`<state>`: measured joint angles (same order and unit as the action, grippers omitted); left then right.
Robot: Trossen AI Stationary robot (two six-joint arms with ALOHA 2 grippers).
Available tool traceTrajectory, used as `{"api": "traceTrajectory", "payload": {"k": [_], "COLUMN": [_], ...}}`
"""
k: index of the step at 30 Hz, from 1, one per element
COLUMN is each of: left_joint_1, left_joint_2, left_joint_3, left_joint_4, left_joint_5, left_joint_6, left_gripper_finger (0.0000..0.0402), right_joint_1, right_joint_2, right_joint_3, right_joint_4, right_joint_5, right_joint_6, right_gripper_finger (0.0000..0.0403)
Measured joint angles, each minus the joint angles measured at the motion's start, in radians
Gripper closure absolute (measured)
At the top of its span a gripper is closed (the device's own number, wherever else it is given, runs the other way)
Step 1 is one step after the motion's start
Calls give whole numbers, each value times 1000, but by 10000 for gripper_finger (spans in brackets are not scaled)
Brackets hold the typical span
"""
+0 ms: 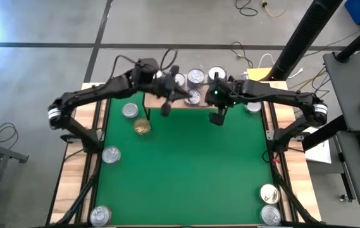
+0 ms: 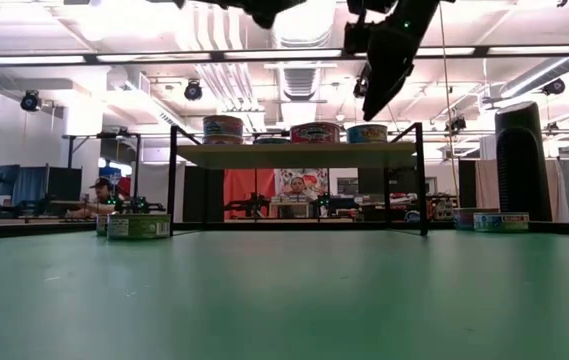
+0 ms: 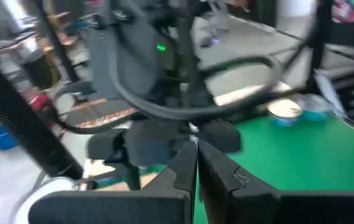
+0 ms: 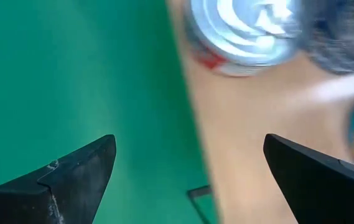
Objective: Stack canned seafood by type on shelf
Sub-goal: Stack the red tuna can on top of the red tuna can on the shelf
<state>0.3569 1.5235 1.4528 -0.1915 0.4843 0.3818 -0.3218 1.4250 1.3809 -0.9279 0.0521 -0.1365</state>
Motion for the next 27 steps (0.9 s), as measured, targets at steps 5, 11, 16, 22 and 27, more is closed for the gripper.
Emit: {"api": "traceTrajectory", "payload": {"k": [5,11,16,22,27], "left_joint_1": [-71,-130,-230,-398,-602], "left_joint_2": [-147,-340,-497,-608,-628], "left_joint_3": [-160,-364,-541,-607,-638], "left_joint_4": [-9,-79,-109,-285,-433], "left_joint_5": [-3,-8,-111,-157,-164], "left_joint_6": [37,-25,-226,-499,-756], "left_gripper_finger": [401,401,401,401,401], "right_joint_1": [96,210,307,418,526], "right_joint_2": [0,0,0,6,58], "right_joint_3": [-6,-15,-75,-194,-308], "right_joint_4": [1,102,267,576,978], "right_joint_5": [0,-3,-2,4,3], "right_joint_6": [41,123,154,241,302], "right_gripper_finger": [3,3,3,3,3]}}
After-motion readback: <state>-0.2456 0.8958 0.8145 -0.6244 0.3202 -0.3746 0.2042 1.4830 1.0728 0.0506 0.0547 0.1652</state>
